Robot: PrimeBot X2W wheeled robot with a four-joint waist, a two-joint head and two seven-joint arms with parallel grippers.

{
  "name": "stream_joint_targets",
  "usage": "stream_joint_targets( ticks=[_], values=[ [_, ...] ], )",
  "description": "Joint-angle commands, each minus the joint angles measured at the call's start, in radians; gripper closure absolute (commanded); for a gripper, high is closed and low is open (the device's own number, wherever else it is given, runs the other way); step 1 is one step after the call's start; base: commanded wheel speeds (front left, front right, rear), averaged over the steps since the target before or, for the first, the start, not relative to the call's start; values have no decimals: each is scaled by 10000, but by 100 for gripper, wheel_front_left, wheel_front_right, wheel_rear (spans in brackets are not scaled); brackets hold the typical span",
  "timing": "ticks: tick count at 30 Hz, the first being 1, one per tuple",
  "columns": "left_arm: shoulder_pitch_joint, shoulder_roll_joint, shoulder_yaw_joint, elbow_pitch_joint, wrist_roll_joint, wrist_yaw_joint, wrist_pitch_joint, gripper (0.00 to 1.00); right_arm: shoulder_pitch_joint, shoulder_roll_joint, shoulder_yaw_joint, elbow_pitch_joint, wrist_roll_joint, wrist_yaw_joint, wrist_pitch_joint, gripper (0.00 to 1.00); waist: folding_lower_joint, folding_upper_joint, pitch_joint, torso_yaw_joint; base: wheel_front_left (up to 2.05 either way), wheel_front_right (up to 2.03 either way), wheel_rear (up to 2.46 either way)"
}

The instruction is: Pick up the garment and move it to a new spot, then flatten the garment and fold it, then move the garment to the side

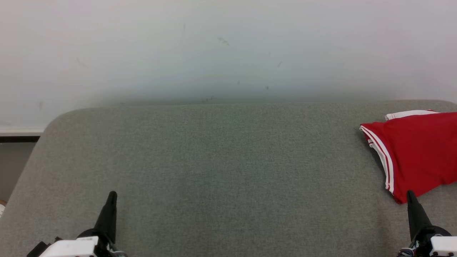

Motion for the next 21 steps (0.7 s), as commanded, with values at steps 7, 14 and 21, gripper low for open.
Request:
stream_joint_targets(
  ticks=[7,14,21],
  values=[
    [-94,69,43,16,-274,-60,80,100,-126,13,-81,-40,190,0,76,100,-1,0,7,16,0,0,0],
    [-94,70,43,15,-275,-60,79,100,-126,15,-84,-40,183,0,82,100,-1,0,7,16,0,0,0],
    [-93,70,42,14,-275,-60,79,100,-126,16,-87,-40,178,0,87,100,-1,0,7,16,0,0,0]
  ],
)
